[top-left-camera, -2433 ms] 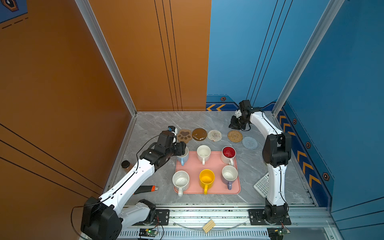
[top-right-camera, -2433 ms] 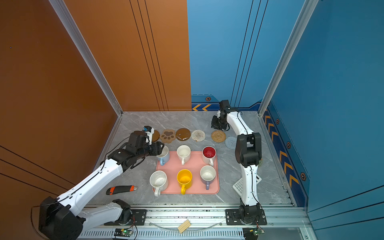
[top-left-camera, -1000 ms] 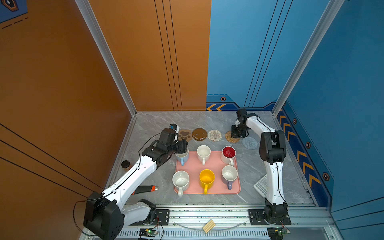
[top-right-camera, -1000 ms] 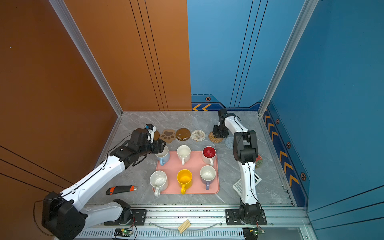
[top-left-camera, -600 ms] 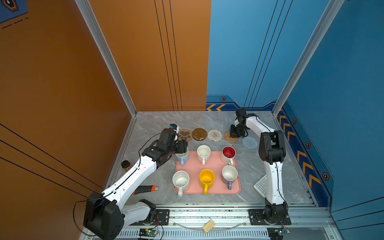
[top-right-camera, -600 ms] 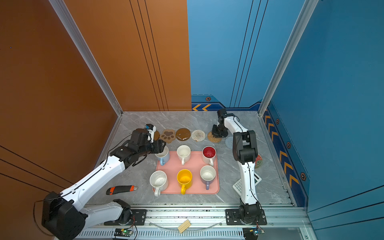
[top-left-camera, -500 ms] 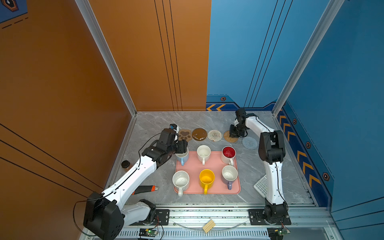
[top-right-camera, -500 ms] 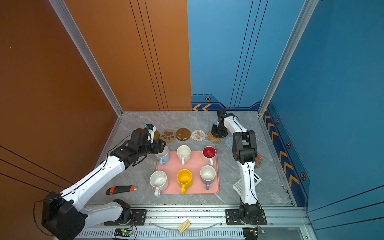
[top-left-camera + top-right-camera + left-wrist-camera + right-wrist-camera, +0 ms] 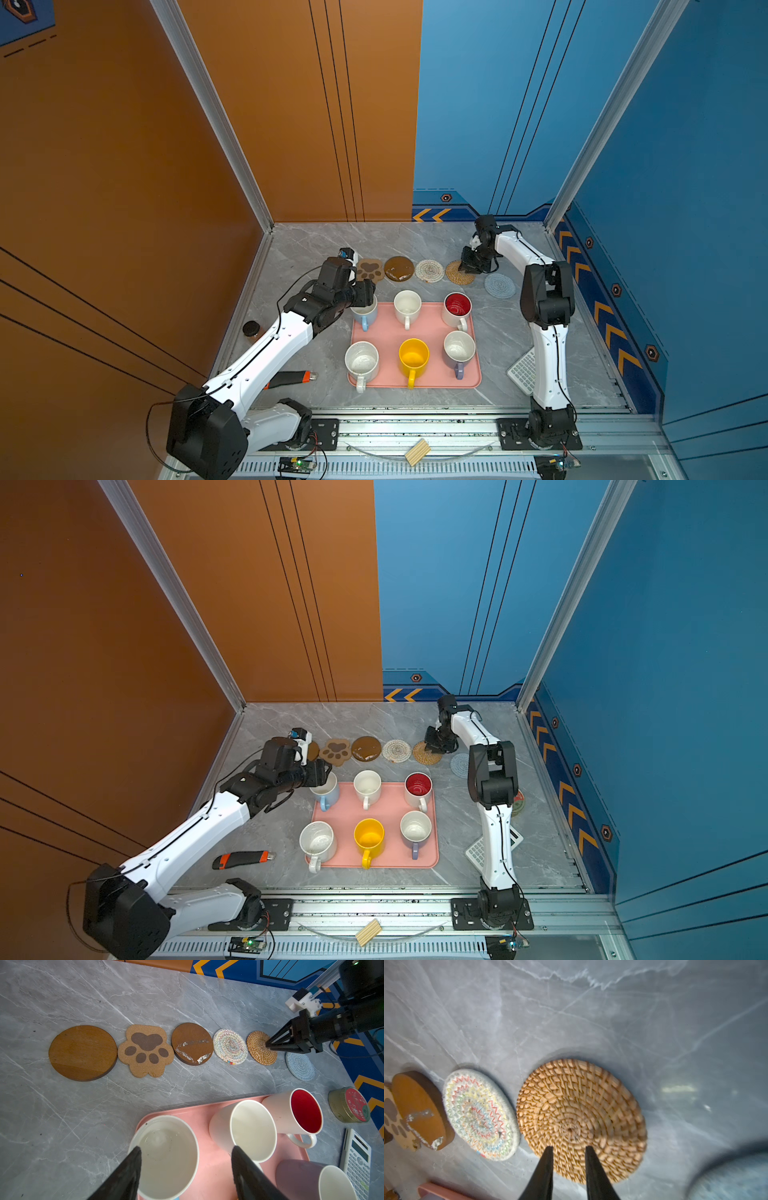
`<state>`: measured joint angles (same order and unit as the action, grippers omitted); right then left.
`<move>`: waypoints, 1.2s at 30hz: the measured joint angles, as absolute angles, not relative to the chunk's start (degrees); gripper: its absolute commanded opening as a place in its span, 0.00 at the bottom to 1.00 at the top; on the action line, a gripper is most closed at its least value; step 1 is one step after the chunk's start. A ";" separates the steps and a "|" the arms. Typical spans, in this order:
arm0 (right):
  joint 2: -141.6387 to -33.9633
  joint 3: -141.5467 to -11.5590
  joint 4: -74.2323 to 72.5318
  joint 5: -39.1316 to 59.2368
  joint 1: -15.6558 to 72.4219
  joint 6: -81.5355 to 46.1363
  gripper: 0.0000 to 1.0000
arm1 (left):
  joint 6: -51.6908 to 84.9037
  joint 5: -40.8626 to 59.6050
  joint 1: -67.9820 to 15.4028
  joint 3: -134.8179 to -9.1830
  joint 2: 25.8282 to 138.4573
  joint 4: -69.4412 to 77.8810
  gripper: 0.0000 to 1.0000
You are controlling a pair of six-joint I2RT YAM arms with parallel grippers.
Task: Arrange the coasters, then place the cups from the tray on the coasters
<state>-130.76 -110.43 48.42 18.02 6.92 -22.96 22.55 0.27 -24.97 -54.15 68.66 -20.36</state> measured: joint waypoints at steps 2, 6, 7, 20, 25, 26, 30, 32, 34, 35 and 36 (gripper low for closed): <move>-127.46 -108.66 48.40 18.17 5.52 -22.83 0.29 | 22.55 0.27 -24.97 -54.15 68.66 -20.36 0.70; -120.81 -105.14 48.36 17.72 2.09 -21.98 0.27 | 22.57 0.27 -24.97 -54.15 68.69 -20.36 0.70; -119.74 -104.14 48.03 17.63 1.32 -21.76 0.25 | 22.55 0.27 -24.97 -54.15 68.66 -20.36 0.70; -117.80 -94.43 48.12 12.16 -4.54 -19.46 0.21 | 22.59 0.30 -25.19 -54.46 70.08 -20.36 0.69; -120.81 -94.43 48.01 11.68 -4.56 -19.27 0.19 | 22.61 0.30 -25.19 -55.13 70.32 -20.36 0.69; -121.80 -94.43 48.01 11.68 -4.56 -19.27 0.19 | 22.61 0.30 -25.19 -55.20 70.32 -20.34 0.69; -123.22 -94.32 47.92 11.68 -4.47 -19.27 0.18 | 22.61 0.30 -25.19 -55.22 70.32 -20.36 0.70; -123.24 -94.32 47.88 11.68 -4.38 -19.29 0.18 | 22.61 0.30 -25.19 -55.22 70.32 -20.36 0.70; -123.24 -94.32 47.81 11.57 -4.21 -19.29 0.18 | 22.61 0.30 -25.19 -55.22 70.32 -20.34 0.69; -123.26 -94.32 47.72 11.51 -4.12 -19.31 0.18 | 22.61 0.30 -25.19 -55.22 70.32 -20.36 0.69; -123.28 -94.32 47.64 11.46 -4.03 -19.31 0.18 | 22.61 0.30 -25.21 -55.22 70.32 -20.36 0.69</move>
